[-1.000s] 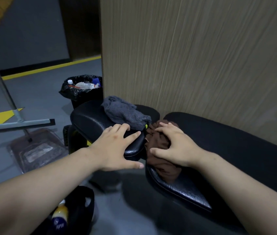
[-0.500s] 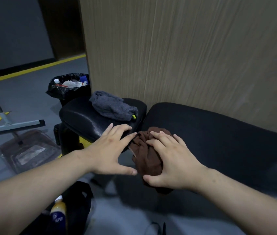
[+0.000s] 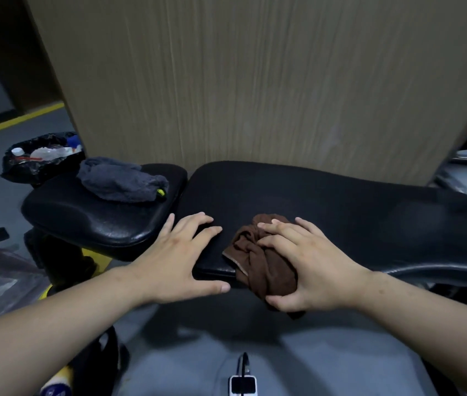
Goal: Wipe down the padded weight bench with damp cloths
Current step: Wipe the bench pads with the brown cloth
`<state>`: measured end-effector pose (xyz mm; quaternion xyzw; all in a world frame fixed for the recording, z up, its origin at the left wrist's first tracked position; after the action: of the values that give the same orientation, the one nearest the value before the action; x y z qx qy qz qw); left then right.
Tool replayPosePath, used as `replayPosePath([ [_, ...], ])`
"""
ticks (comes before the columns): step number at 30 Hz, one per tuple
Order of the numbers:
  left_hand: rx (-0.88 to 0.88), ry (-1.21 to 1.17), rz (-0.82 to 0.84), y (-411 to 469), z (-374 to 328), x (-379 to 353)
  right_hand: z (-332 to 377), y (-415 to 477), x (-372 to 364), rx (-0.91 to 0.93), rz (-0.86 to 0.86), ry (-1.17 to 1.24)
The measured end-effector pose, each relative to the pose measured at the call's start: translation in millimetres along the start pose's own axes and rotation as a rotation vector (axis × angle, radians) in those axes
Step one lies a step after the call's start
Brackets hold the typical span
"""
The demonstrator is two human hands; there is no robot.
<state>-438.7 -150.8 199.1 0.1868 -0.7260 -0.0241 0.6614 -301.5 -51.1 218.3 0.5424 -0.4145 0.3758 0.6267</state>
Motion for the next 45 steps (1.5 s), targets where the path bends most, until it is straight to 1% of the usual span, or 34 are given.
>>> replayPosePath([
  [7, -0.106, -0.027, -0.027, 34.4, -55.9, -3.8, -39.4, -38.8, 20.3, -0.041, -0.062, -0.033],
  [14, -0.138, -0.027, 0.03, 66.6, -113.6, -22.9, -88.1, -81.0, 40.8, -0.128, -0.061, -0.055],
  [20, -0.15, -0.054, 0.059, 91.3, -164.0, -38.2, -141.8, -120.7, 59.3, -0.28, -0.045, -0.047],
  [27, -0.137, -0.092, 0.069, 117.0, -204.9, -50.5, -209.6, -177.1, 90.5, -0.491, -0.138, -0.064],
  [30, -0.125, -0.1, 0.087, 125.3, -216.2, -55.3, -230.1, -199.0, 100.7, -0.578, -0.156, -0.068],
  [34, -0.11, -0.114, 0.098, 135.3, -222.8, -61.9, -252.8, -223.0, 110.5, -0.644, -0.174, -0.081],
  [39, -0.099, -0.102, 0.107, 144.2, -226.4, -66.6, -280.2, -253.8, 126.5, -0.755, -0.21, -0.03],
  [45, -0.092, -0.1, 0.106, 150.2, -226.9, -64.7, -309.3, -296.9, 147.8, -0.959, -0.335, 0.021],
])
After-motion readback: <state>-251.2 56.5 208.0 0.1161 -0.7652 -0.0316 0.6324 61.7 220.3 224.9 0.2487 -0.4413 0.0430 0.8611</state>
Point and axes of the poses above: each hand's wrist, its own y-axis towards the middle knuckle, its own x-axis out of the back of the hand, z = x × y, the point moved 10 cm from there along y, towards the middle knuckle, and after that the axes turned 10 degrees about -z, right-handed, at the moved point
